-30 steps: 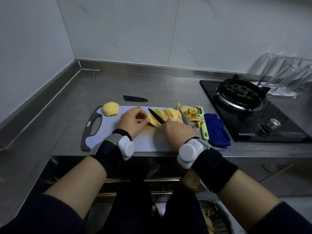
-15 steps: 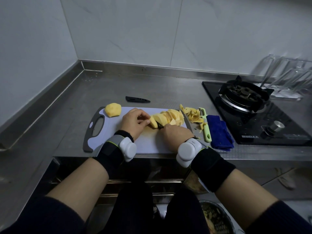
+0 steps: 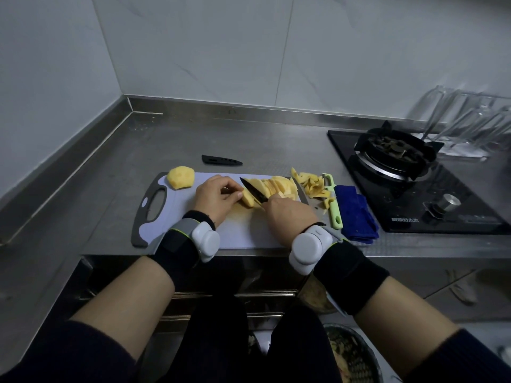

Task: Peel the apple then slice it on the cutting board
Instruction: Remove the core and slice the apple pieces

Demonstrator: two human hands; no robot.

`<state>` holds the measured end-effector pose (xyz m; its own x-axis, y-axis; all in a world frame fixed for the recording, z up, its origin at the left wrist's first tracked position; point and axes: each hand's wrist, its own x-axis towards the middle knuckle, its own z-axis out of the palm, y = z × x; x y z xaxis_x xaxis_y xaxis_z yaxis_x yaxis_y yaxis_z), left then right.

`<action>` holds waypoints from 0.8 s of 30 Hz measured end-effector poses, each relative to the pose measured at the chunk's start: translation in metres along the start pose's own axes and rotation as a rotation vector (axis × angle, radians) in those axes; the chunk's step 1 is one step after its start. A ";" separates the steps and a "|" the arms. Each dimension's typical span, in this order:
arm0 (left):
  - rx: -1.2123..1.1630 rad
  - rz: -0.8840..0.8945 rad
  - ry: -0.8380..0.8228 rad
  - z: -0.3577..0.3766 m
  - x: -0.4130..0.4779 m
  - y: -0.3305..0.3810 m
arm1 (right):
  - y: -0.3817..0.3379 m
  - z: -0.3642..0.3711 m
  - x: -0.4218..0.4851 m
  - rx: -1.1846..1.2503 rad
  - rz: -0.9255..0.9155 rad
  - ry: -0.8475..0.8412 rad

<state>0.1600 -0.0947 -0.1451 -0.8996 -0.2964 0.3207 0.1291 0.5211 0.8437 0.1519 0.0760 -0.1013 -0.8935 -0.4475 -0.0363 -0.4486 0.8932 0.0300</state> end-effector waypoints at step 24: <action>-0.025 -0.020 0.010 0.001 0.001 -0.002 | -0.010 0.013 0.013 -0.018 0.015 -0.089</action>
<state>0.1583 -0.0949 -0.1470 -0.8981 -0.3145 0.3073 0.1213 0.4946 0.8606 0.1452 0.0615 -0.1154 -0.8953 -0.4276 -0.1247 -0.4360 0.8986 0.0494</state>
